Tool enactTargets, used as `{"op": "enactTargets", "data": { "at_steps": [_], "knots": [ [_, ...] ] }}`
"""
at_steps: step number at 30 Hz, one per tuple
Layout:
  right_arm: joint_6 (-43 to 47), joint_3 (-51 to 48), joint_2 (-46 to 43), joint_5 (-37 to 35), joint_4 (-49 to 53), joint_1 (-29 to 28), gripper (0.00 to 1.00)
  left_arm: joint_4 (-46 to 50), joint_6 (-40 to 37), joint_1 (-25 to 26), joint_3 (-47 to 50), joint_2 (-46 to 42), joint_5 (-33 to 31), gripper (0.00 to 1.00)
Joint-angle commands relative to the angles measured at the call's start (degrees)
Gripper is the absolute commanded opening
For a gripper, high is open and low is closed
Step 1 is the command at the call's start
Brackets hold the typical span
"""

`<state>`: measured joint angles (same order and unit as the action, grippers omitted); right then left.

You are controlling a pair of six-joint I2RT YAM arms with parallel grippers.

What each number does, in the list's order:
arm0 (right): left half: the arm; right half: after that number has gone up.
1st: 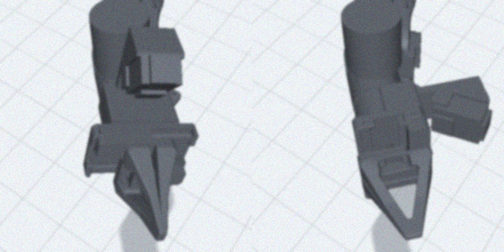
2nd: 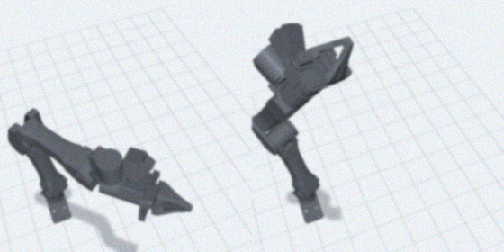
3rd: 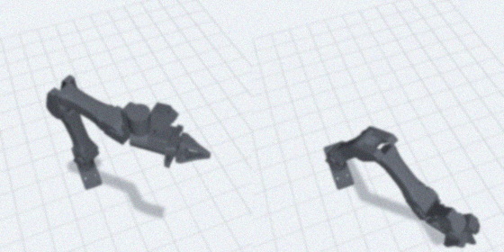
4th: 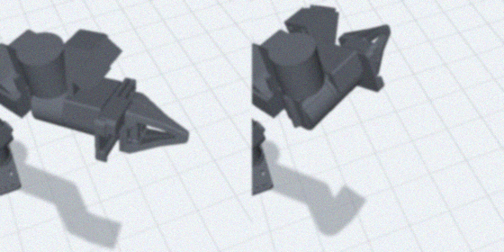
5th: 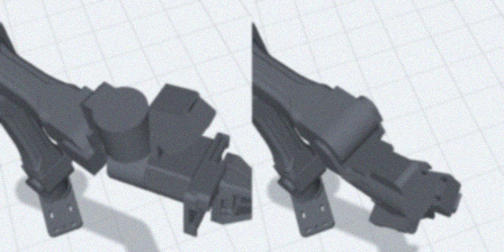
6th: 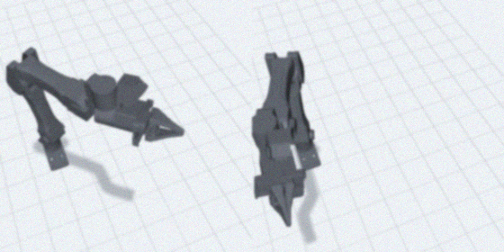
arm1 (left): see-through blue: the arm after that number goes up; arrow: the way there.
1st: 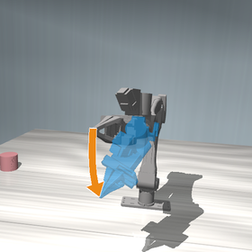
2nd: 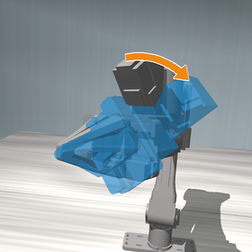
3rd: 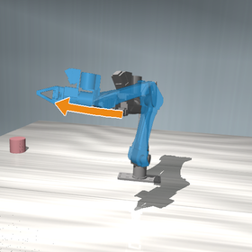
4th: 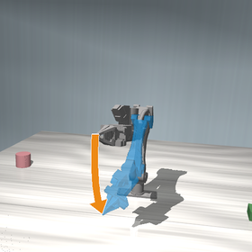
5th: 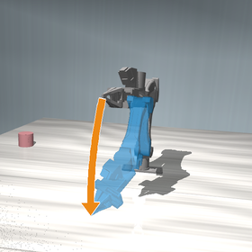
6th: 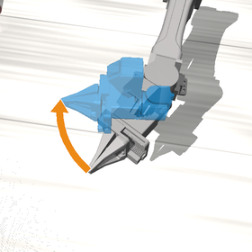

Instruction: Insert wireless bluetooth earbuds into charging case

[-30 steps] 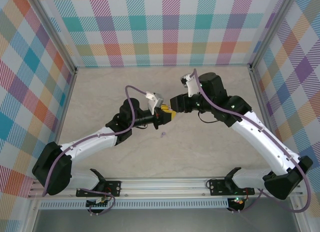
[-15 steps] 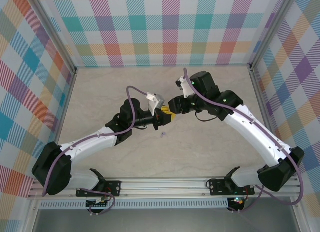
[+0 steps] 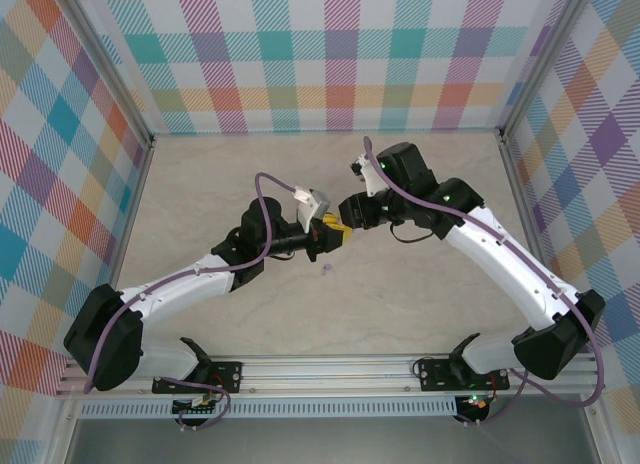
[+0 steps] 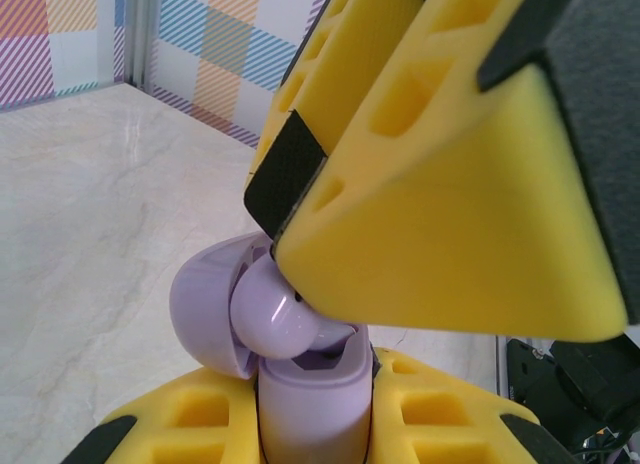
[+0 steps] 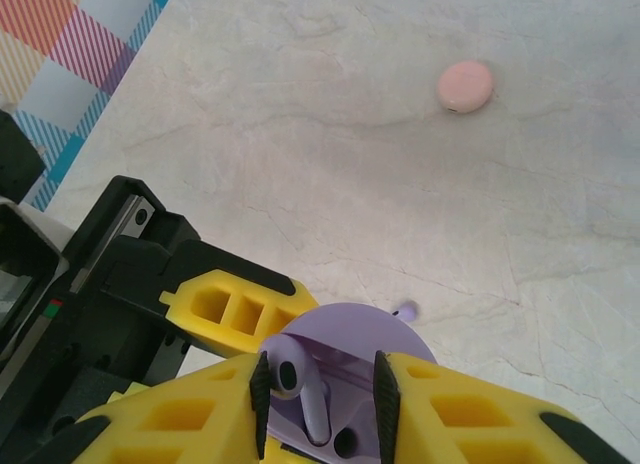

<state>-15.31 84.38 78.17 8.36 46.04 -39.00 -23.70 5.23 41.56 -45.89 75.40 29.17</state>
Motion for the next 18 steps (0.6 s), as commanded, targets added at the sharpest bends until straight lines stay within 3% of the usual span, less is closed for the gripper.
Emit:
{"op": "enactTargets", "data": {
  "at_steps": [1,18],
  "knots": [
    [1.3,1.5,-0.7,-1.4,1.7,-0.4,0.34,-0.8,-1.1,1.1,-0.7,-2.3,-0.5,0.05],
    [0.9,0.6,-2.2,-4.6,2.2,-0.4,0.33,-0.3,-1.0,1.0,-1.0,-2.4,-2.6,0.05]
  ]
}}
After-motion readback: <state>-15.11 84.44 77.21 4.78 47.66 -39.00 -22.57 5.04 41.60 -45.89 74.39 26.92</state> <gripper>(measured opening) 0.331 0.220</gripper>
